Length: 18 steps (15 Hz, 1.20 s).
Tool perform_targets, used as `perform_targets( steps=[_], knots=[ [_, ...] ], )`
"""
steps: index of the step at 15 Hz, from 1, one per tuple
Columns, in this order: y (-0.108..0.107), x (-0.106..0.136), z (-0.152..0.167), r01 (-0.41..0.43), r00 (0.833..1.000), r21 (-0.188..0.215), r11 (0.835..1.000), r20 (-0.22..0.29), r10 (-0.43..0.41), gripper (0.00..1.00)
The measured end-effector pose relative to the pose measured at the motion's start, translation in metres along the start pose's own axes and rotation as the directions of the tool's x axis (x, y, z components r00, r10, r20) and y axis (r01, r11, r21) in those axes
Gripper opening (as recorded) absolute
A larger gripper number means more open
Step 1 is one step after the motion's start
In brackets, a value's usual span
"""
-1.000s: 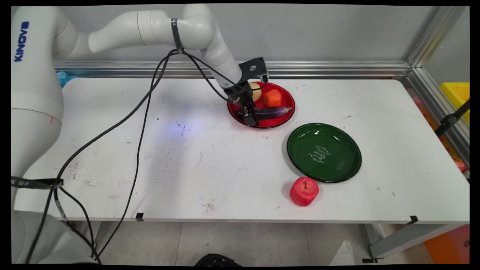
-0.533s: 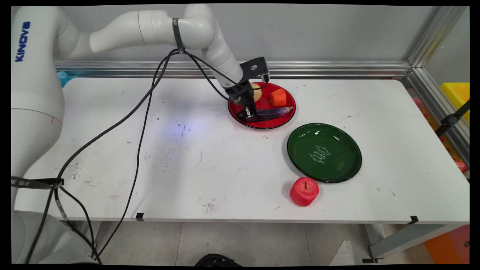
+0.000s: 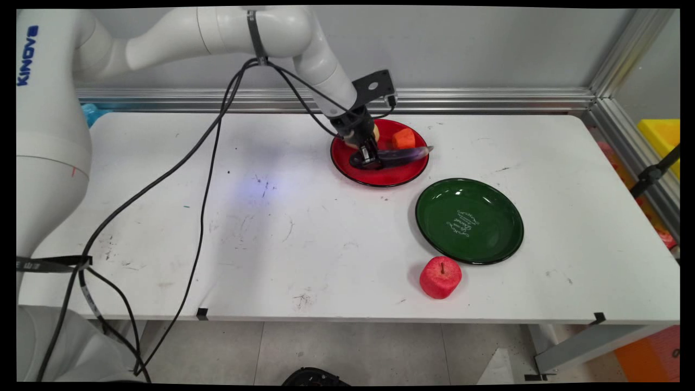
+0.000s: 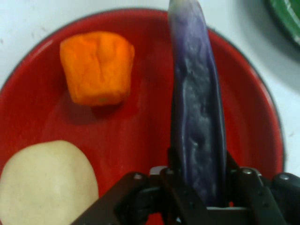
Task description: Place the picked object on the table
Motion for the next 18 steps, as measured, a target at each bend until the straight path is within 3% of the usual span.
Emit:
perform_targets(
  steps=[7,11,18],
  knots=[
    [0.039,0.006,-0.043,0.013,1.000,-0.071,0.997,-0.023,-0.015,0.00],
    [0.064,-0.013,-0.056,0.016,1.000,-0.096,0.995,-0.022,-0.018,0.00],
    [0.090,-0.056,-0.060,0.006,1.000,-0.102,0.995,-0.004,-0.007,0.00]
  ],
)
